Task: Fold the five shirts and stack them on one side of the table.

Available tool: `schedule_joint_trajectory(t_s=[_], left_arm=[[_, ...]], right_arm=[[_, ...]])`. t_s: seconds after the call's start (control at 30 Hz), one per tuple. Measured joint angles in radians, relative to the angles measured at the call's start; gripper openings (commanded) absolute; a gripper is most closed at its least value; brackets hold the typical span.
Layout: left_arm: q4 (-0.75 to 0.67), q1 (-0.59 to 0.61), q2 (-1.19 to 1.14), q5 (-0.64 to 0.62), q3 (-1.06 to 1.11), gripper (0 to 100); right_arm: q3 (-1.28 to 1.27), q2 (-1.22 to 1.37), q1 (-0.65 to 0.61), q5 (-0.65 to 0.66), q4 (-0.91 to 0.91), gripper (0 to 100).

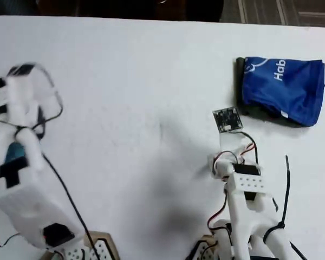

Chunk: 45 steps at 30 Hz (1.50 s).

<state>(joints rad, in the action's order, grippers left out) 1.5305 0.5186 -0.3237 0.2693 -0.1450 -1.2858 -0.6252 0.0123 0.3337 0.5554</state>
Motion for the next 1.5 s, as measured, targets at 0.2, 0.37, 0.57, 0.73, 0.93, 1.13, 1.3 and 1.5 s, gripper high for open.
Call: schedule_joint_trajectory(t_s=[0.2, 0.37, 0.57, 0.73, 0.93, 1.13, 1.3, 1.5], left_arm=[[0.169, -0.327, 0.123, -0.081, -0.215, 3], [0.204, -0.546, 0.193, -0.066, -0.308, 3], [0.212, -0.643, 0.229, -0.003, -0.328, 5], [0.215, -0.661, 0.27, 0.0, -0.368, 22], [0.215, -0.54, 0.341, 0.003, -0.397, 20], [0.146, -0.232, 0.275, 0.061, -0.264, 20], [-0.051, -0.017, 0.069, 0.14, -0.091, 20], [-0.149, 0.084, -0.135, 0.157, -0.117, 20]], right_arm=[[0.0, 0.0, 0.0, 0.0, 0.0, 15.5], [0.0, 0.0, 0.0, 0.0, 0.0, 15.5], [0.0, 0.0, 0.0, -0.006, 0.0, 15.5], [0.0, 0.0, 0.0, -0.006, 0.0, 15.5], [-0.002, 0.0, 0.002, -0.009, -0.009, 15.5], [-0.002, 0.0, 0.0, -0.009, -0.012, 15.5], [-0.002, 0.0, 0.0, -0.009, -0.012, 15.5], [-0.002, 0.0, 0.0, -0.009, -0.012, 15.5]])
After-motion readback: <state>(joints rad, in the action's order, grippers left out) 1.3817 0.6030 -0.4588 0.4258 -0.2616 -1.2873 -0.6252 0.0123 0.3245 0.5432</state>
